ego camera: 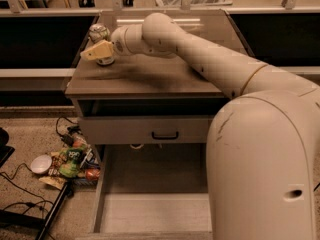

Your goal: Pick 7up can from middle drawer and place on counter

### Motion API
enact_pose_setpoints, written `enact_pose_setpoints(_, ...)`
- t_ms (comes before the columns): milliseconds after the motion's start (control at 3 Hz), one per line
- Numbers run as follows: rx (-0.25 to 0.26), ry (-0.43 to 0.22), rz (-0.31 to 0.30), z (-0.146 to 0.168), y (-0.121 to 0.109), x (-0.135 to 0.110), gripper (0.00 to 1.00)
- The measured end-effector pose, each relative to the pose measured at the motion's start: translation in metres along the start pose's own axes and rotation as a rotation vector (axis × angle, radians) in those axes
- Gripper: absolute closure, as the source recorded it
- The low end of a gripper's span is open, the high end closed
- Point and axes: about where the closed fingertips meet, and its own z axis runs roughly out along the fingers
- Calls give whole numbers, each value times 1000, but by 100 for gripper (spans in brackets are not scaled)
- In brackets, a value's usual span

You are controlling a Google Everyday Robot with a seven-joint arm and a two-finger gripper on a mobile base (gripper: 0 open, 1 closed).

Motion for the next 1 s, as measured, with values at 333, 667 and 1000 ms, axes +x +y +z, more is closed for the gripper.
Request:
enact_pose_setpoints(333, -46, 12, -96, -29, 4, -51, 0)
enact_pose_setpoints(667, -33, 73, -200, -86, -2, -101, 0)
enact_pose_setpoints(1000, 34, 221, -279, -162, -2, -129, 0)
